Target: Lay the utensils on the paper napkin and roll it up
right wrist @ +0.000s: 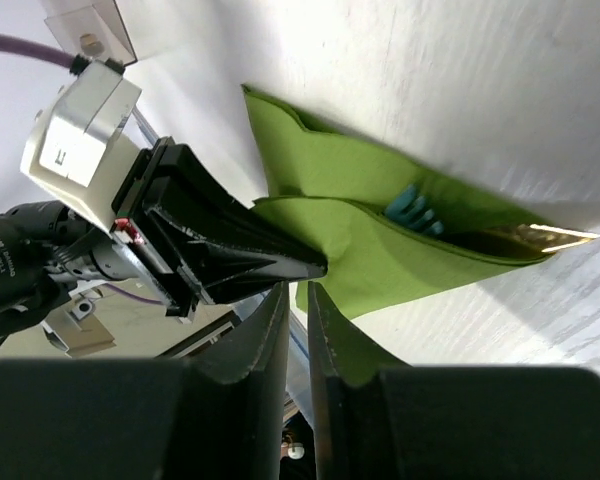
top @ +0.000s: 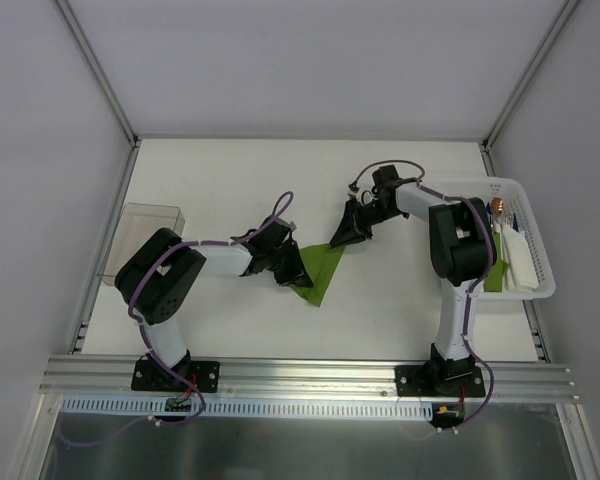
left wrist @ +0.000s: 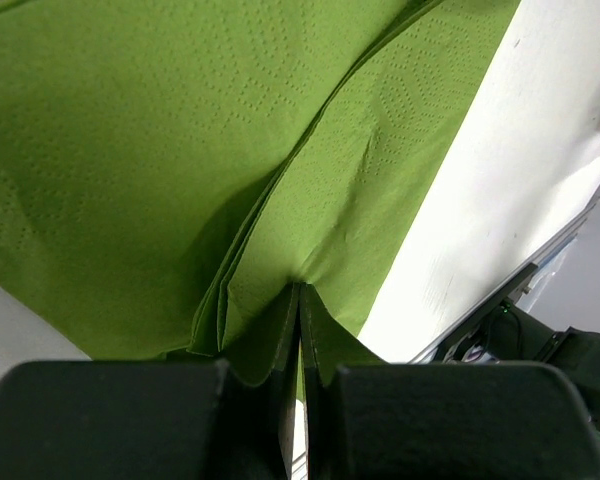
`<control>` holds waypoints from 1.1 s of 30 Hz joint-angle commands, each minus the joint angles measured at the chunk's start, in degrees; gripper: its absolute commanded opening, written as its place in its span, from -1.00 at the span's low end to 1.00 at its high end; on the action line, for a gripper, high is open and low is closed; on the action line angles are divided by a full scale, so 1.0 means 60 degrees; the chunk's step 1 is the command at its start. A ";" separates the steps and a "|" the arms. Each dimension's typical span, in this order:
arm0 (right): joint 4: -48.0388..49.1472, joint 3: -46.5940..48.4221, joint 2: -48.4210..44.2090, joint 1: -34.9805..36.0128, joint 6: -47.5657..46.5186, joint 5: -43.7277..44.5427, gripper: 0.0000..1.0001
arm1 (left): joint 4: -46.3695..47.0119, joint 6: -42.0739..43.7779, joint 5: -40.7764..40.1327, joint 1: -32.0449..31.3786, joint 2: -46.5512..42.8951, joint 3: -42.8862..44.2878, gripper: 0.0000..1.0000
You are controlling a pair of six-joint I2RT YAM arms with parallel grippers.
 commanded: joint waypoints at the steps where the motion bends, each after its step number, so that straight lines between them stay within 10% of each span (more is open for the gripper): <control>1: 0.0240 -0.0382 -0.0416 0.0085 0.0269 -0.0426 -0.68 | -0.0686 -0.0108 -0.0788 0.0147 0.0154 -0.0464 -1.00; 33: -0.0243 -0.0222 0.0874 0.0261 0.0357 0.1025 -0.71 | -0.0084 -0.0300 -0.0773 0.0191 -0.0460 -0.0699 -0.92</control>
